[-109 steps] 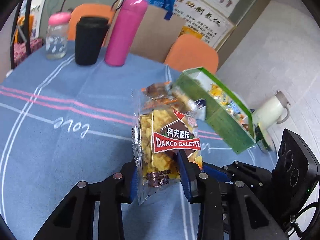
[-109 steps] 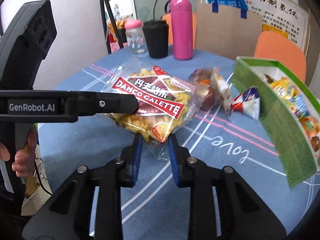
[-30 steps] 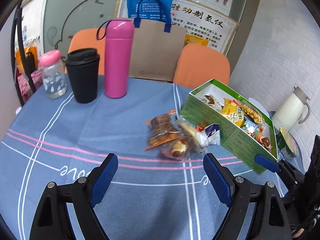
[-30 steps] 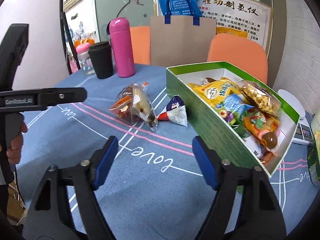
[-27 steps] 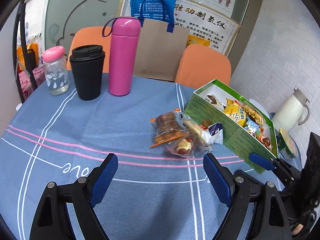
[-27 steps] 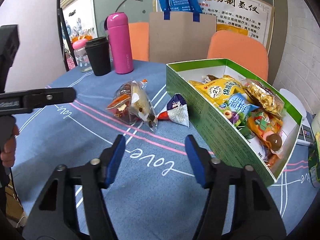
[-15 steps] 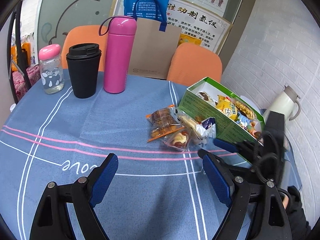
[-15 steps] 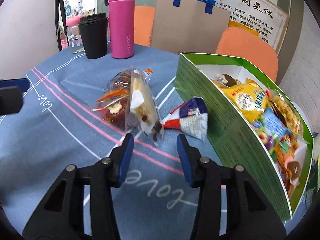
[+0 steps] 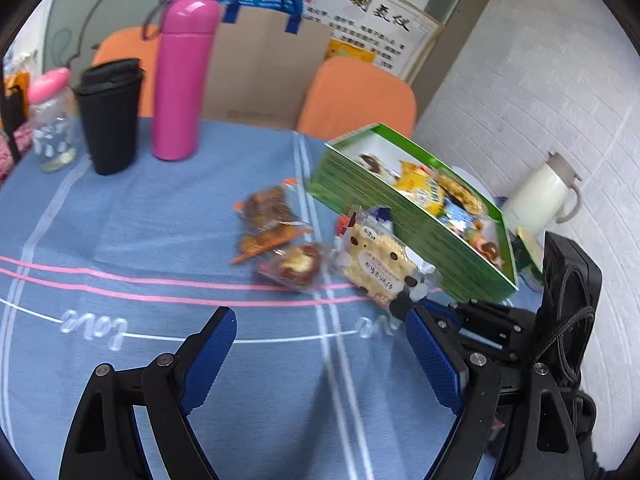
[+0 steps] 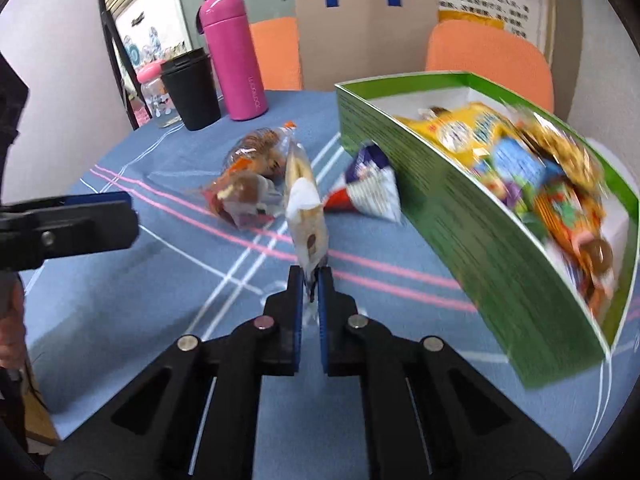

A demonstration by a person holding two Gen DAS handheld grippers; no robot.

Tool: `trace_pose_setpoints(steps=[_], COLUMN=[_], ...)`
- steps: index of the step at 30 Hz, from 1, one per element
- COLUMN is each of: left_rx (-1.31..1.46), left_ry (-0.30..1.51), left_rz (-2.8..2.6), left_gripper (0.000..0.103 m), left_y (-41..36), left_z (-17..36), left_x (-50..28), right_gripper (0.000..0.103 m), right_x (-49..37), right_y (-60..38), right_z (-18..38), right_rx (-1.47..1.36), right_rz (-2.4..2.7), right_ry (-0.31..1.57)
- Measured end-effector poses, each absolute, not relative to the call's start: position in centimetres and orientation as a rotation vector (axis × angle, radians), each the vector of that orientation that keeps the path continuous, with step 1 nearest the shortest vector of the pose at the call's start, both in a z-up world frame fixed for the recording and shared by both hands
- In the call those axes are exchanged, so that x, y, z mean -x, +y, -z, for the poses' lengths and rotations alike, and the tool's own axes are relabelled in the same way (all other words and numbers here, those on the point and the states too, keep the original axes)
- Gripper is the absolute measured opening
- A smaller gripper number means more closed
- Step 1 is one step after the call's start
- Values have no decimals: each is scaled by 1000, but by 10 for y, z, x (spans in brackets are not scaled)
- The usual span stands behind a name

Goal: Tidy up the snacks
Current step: 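Carry the white packet into the green box and open the right gripper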

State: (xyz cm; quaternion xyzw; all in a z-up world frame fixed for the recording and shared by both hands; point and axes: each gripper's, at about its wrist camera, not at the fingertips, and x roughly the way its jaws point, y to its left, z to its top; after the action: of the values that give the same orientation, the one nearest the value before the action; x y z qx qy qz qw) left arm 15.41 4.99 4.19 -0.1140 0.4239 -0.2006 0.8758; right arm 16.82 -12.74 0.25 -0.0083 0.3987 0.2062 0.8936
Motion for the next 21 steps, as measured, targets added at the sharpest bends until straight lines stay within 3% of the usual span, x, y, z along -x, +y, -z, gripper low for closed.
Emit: trace_pose_setpoints(steps=[21], left_rx=[355], left_ry=[1071], left_rz=[564], left_gripper=[88], left_y=[-40], left_z=[-17], left_x=[-211], right_gripper=[8], right_x=[-130], right_y=[-148], right_z=[-3], right_rx=[77], right_rz=[-421], right_ry=[794])
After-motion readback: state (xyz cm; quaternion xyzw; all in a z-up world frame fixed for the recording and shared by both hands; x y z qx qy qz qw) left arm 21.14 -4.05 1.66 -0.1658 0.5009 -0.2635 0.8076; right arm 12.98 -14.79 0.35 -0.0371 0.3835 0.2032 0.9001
